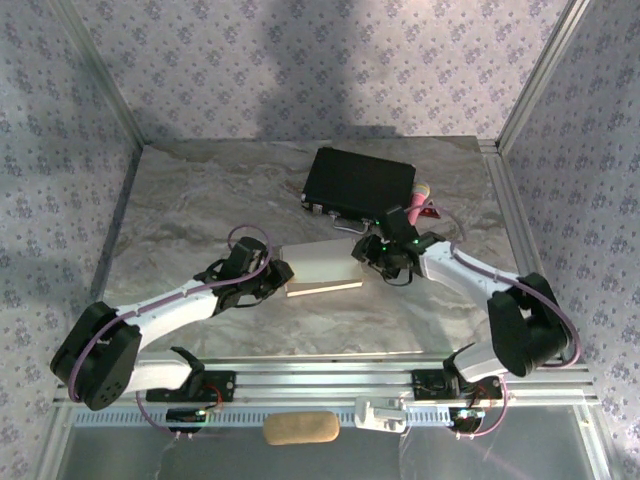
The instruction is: Fold the paper box
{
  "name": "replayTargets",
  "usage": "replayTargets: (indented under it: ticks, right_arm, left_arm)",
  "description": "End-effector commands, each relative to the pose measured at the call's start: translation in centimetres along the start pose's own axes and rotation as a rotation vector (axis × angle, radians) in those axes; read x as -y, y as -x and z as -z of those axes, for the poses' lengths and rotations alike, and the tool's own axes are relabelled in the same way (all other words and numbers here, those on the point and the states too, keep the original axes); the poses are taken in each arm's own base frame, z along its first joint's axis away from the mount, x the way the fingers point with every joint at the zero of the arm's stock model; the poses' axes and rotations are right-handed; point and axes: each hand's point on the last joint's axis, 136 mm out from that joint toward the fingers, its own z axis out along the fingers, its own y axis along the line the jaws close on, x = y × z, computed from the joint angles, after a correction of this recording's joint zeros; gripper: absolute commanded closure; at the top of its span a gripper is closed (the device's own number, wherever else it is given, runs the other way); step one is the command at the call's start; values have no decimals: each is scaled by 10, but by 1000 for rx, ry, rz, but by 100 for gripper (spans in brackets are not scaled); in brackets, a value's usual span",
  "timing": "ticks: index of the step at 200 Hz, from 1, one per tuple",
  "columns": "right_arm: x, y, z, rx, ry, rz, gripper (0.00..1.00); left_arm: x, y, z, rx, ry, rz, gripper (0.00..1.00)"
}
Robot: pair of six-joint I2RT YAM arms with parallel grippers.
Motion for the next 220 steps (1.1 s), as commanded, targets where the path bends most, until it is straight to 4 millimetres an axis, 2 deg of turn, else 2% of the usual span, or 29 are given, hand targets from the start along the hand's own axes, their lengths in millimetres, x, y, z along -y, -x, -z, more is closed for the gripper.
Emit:
replayTargets:
  ticks: [1, 83, 130, 179, 195, 220]
  right_arm:
    - [-24, 1, 2, -29, 88, 82, 44]
    - [-20, -14, -13, -90, 110, 68, 57]
    - [-16, -17, -21, -97, 95, 48, 71]
    - [-5, -18, -24, -93, 65, 44, 74]
    - [-4, -16, -22, -83, 53, 49, 74]
    - [-2, -14, -19, -74, 37, 58, 74]
  left_arm:
    - [-13, -2, -1, -8, 65, -15, 76]
    - [-15, -4, -3, -16, 72, -21, 76]
    - [-24, -7, -6, -33, 98, -34, 76]
    - [-32, -11, -5, -47, 127, -58, 76]
    - [-33, -10, -2, -53, 153, -83, 71]
    - [-37, -8, 7, -50, 201, -121, 57]
